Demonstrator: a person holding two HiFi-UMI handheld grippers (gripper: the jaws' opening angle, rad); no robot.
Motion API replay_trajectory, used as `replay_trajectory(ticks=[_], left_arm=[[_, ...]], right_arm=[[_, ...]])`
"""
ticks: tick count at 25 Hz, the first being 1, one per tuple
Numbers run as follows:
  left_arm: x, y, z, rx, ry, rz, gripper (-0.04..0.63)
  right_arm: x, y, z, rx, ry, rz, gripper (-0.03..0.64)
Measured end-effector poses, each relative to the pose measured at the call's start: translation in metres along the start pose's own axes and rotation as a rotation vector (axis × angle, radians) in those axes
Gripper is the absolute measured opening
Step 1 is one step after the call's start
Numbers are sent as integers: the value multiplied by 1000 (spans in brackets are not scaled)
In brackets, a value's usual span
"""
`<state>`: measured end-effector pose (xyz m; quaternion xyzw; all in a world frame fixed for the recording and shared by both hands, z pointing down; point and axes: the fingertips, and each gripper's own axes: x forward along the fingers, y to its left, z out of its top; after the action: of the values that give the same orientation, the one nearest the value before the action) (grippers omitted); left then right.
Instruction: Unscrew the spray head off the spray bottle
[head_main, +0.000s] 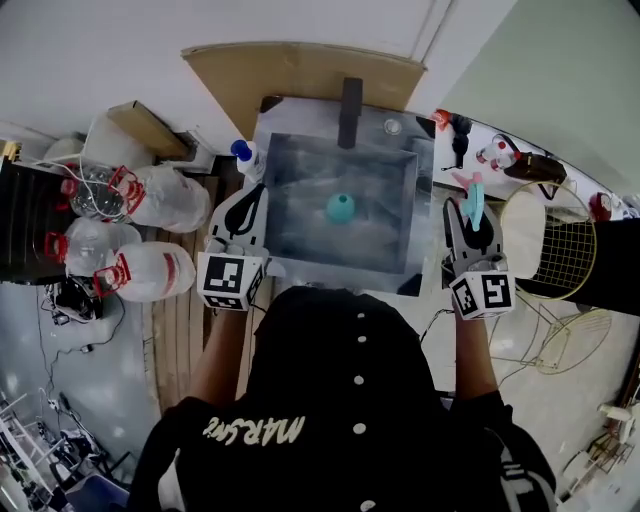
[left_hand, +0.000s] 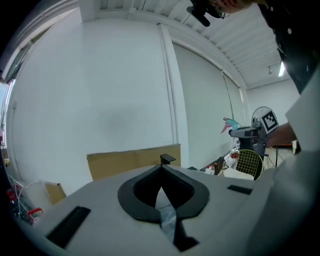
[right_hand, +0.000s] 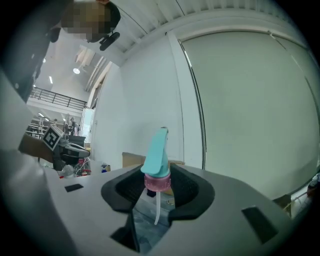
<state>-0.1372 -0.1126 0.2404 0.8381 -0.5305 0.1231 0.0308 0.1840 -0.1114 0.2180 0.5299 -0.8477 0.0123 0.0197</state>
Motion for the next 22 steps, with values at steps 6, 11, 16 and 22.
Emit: replay_trajectory(ticks=[6,11,16,22], left_arm=[[1,-4,12,41,-32,-3,25],[7,-7,20,66,-40,-14,25],[7,-11,21,72,-47,-25,25],[6,-11,17,93,-39,-21,25]], right_arm=[[0,9,5,-16,-17,-10,163],[2,13,11,-16,-24,-11,163],[2,12,13,-2,-26,-18,163],[2,12,13,5,-33,-26,163]])
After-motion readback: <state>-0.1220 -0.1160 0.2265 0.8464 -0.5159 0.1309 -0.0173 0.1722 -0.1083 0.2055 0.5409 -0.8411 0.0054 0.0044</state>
